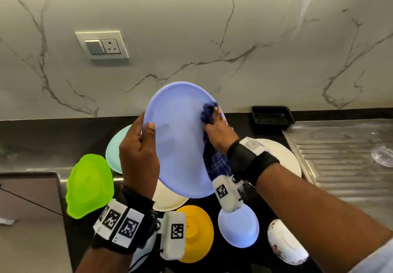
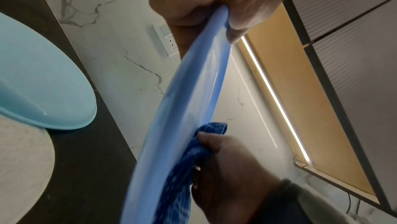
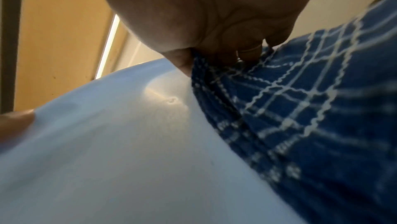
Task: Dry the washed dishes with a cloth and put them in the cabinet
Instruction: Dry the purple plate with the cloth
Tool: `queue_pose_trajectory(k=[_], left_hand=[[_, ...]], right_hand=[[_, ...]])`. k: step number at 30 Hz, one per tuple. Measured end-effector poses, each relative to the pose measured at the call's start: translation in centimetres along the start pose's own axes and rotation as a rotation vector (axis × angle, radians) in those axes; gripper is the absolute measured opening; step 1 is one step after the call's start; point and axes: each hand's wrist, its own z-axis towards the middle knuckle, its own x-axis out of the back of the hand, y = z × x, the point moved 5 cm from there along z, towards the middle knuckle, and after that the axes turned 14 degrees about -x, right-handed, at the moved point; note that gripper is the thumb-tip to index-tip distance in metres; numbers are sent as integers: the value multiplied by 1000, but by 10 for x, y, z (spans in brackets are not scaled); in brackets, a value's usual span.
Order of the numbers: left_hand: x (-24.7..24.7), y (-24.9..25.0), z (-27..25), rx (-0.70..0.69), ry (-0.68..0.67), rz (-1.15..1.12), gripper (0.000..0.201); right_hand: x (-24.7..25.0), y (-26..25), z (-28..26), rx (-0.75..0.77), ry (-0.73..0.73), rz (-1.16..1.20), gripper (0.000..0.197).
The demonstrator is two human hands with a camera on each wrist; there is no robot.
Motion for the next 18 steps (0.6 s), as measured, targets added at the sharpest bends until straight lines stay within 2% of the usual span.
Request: queue_pose_trajectory(k=[3,6,8,11,14,16,18], left_hand=[[1,-1,-5,30,21,-19,42],[-1,-3,-9,49,-19,-33,46],[-1,-3,-8,47,-62,-34,46],[-4,0,-4,39,-113,-35,43],[-4,2,1,24,-90,-85,37],[-2,-2,5,47,-43,-135,30],[5,-9,6,76,-1,-98,26]], right_hand=[[-16,19,-9,-133,19,-20,68],[-17,16,-10,-120,11,80,69],[-10,4,-13,7,7,193,70],[-5,-24,-30,329,-20,286,67],[-23,-42,-61,666,-158,101,72],[-38,-37,-82,817,-254,-100,75],[-47,-19,-100,933,-304,-303,67]])
